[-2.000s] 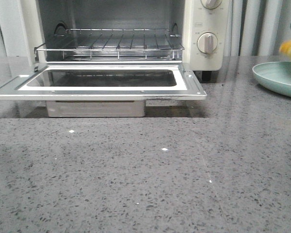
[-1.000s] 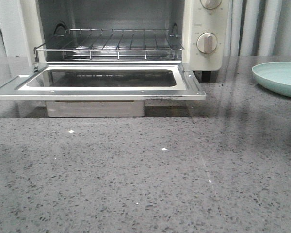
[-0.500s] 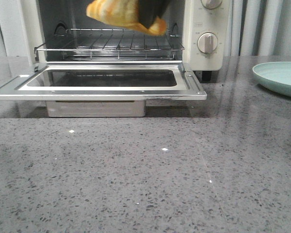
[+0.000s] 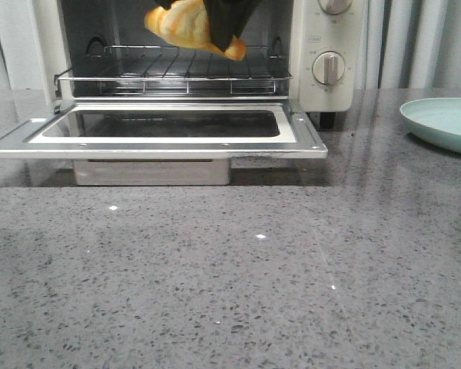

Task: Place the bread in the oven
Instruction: 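Carry the croissant with the right gripper into the open oven, then lower the croissant onto the wire rack and open the right gripper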

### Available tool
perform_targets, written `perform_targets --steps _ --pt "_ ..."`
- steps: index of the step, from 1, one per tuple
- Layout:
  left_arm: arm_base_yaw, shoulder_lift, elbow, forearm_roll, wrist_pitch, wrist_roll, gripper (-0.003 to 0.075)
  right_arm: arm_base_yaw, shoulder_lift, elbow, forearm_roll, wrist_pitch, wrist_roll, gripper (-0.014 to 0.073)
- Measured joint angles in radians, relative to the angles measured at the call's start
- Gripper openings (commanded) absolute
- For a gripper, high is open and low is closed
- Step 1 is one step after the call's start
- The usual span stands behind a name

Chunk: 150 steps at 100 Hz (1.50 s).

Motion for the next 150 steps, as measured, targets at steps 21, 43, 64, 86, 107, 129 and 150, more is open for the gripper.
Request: perform_targets --steps 21,43,64,86,107,129,150 --pt "0.000 0.000 0.000 0.000 0.004 0.000 -0.0021 -0.003 0.036 0.000 -0.036 -0.128 0.000 -0.0057" --pt "0.000 0.000 0.000 0.000 0.010 0.000 -0.0021 -0.003 0.057 0.000 -0.043 -0.162 0.000 0.0169" --pt "0.000 0.000 0.000 0.000 0.025 0.000 -0.0021 -0.003 0.062 0.000 -0.047 -0.159 0.009 0.0587" --pt "0.000 -0.003 0.000 0.010 0.025 0.000 -0.0022 -0.003 0.035 -0.003 -0.010 -0.094 0.059 0.0532" --pt "0.000 -0.063 0.000 0.064 -0.023 0.000 -0.0022 0.024 -0.089 0.026 0.079 -0.020 0.069 0.0321" --pt "0.000 -0.165 0.004 0.167 -0.057 -0.020 -0.0022 0.128 -0.318 0.266 0.092 -0.038 0.075 -0.0070" --pt "0.000 -0.276 0.101 0.369 -0.109 -0.218 -0.0022 0.186 -0.677 0.652 0.098 -0.266 0.119 -0.0048"
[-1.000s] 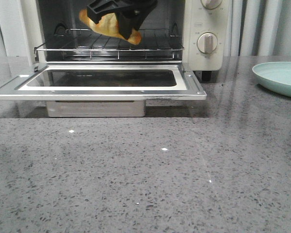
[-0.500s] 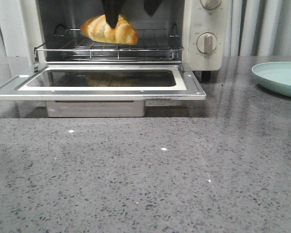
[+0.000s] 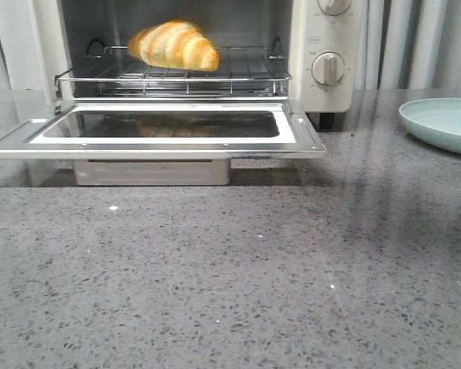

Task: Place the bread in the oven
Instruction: 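Lower the croissant onto the wire rack and open the right gripper, then withdraw the right gripper out of the oven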

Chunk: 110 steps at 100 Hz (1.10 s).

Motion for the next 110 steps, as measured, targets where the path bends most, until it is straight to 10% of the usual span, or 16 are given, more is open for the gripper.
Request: perform_targets --steps 48,110 --pt "0.000 -0.084 0.216 0.067 -0.110 -0.097 -0.0021 -0.073 -0.793 0.567 -0.253 -0.158 0.164 -0.0048" --pt "0.000 -0.084 0.231 0.041 -0.121 -0.097 -0.0021 -0.095 -0.871 0.664 -0.278 -0.138 0.172 -0.0048"
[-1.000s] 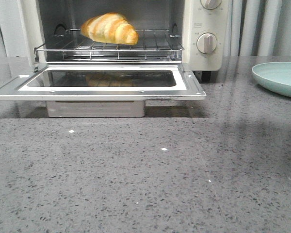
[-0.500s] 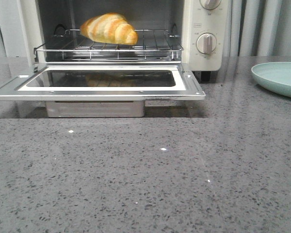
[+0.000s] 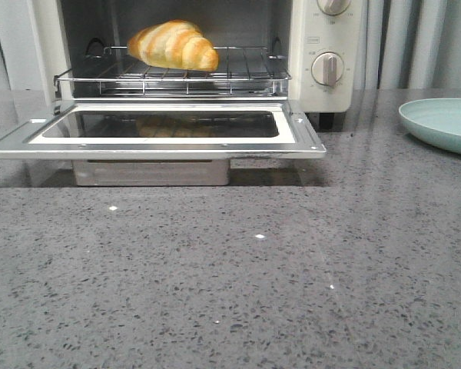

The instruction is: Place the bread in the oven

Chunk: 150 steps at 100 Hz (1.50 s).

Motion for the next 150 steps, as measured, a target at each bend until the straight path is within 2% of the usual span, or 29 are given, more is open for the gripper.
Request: perform_targets --steps 34,49,72,90,105,123,150 --pt "0.000 0.000 0.000 0.000 0.000 0.000 -0.0021 0.000 0.000 0.000 0.000 0.000 0.000 -0.0048" --pt "0.000 0.000 0.001 0.084 -0.049 0.000 -0.0021 0.000 0.000 0.000 0.002 0.000 0.000 -0.0048" --pt "0.002 -0.008 0.012 0.115 -0.084 0.007 -0.0021 0.000 0.000 0.000 0.002 0.002 0.002 -0.0048" --pt "0.067 -0.074 0.157 0.083 -0.161 0.130 -0.0021 0.000 0.000 0.000 0.002 0.002 0.004 -0.0048" --pt "0.188 -0.157 0.319 -0.029 -0.186 0.150 -0.0021 0.000 0.000 0.000 0.002 0.002 0.004 -0.0048" --pt "0.303 -0.269 0.455 -0.094 -0.188 0.049 -0.0021 0.000 0.000 0.000 0.002 0.002 0.004 -0.0048" --pt "0.319 -0.278 0.518 -0.103 -0.120 -0.092 -0.0021 0.000 0.000 0.000 0.002 0.002 0.004 -0.0048"
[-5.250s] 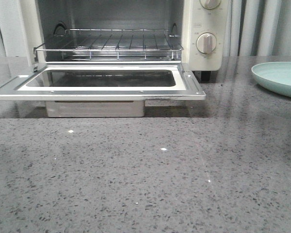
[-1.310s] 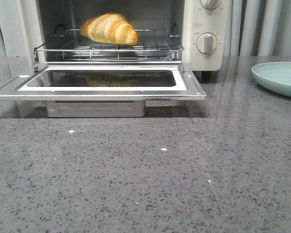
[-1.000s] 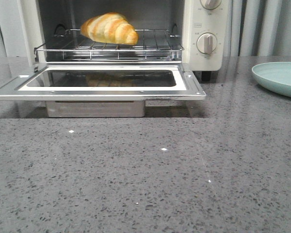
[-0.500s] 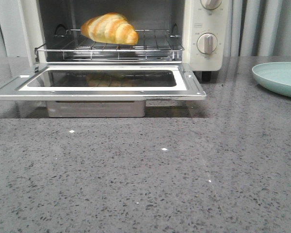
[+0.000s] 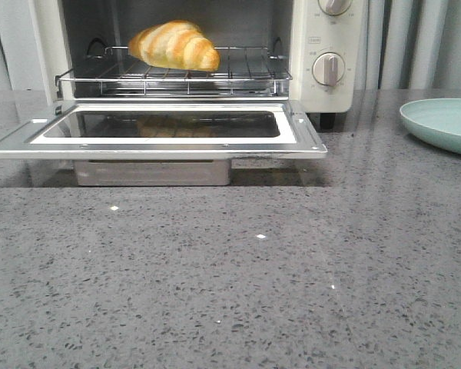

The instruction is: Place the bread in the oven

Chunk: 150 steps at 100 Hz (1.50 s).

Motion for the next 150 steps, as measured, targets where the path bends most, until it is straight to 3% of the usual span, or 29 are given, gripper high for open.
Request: perform_targets --steps 35,150 --pt "0.000 0.000 0.000 0.031 0.095 -0.013 -0.0021 0.000 0.000 0.000 0.000 0.000 0.002 -0.0048" --pt "0.000 0.000 0.000 0.031 0.097 -0.014 -0.0021 -0.004 0.000 0.040 -0.032 0.001 0.002 -0.0048"
